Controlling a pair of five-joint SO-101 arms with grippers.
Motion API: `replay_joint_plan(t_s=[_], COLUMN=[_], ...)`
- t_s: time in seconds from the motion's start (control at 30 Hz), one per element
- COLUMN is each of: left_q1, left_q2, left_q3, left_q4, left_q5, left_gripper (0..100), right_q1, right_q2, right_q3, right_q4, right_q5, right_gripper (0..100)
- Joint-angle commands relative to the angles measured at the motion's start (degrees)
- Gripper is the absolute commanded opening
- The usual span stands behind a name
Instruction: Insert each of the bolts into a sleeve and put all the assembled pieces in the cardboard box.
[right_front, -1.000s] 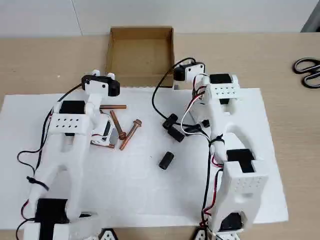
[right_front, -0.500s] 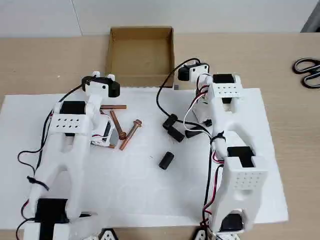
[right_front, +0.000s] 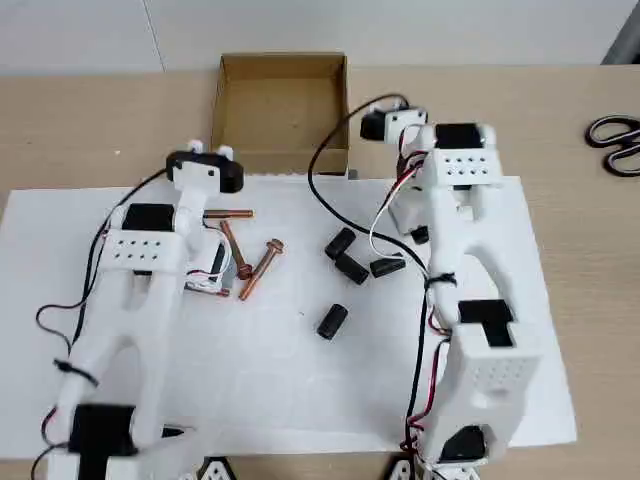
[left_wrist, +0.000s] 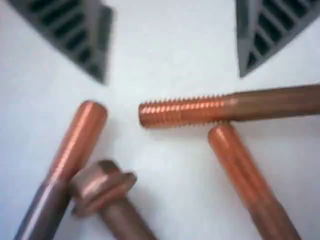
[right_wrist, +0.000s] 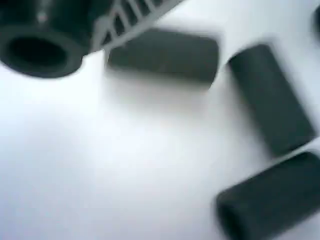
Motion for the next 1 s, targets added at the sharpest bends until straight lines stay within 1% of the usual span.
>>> replay_joint_plan(t_s=[0.0,0.03,0.1,0.23,0.43,0.57,0.7,0.83,0.97], left_q1=[1.3,1.8,2.8,4.5,6.2,6.2,6.9,8.6,11.0], left_q2=[-6.1,-6.2,-5.7,-2.5,8.4,15.2,21.4,25.1,25.6], left_q3=[-0.4,-0.4,-0.6,-1.6,-9.6,-17.3,-23.8,-26.5,-26.8], left_q4=[-4.4,-5.6,-6.4,-6.4,-6.4,-5.2,-1.5,1.7,3.4], left_q5=[1.4,1.3,1.3,1.1,-4.3,-5.8,-5.8,-5.8,-5.8], left_gripper=[5,4,5,14,15,15,15,15,15], right_q1=[1.4,2.2,3.9,7.6,11.4,11.7,11.5,11.4,11.4], right_q2=[-6.6,-7.1,-7.3,-7.5,-7.4,-7.3,-7.2,-7.1,-7.0], right_q3=[-2.7,-2.7,-2.7,-2.6,-2.6,-2.6,-2.6,-2.6,-2.0], right_q4=[3.2,3.8,4.9,6.4,6.4,6.4,6.1,5.8,5.6], right_q5=[-0.8,-0.9,-0.9,-0.9,-0.9,-0.9,-0.9,-0.9,-0.9], right_gripper=[0.4,0.4,0.4,0.4,0.4,0.4,0.4,0.4,0.4])
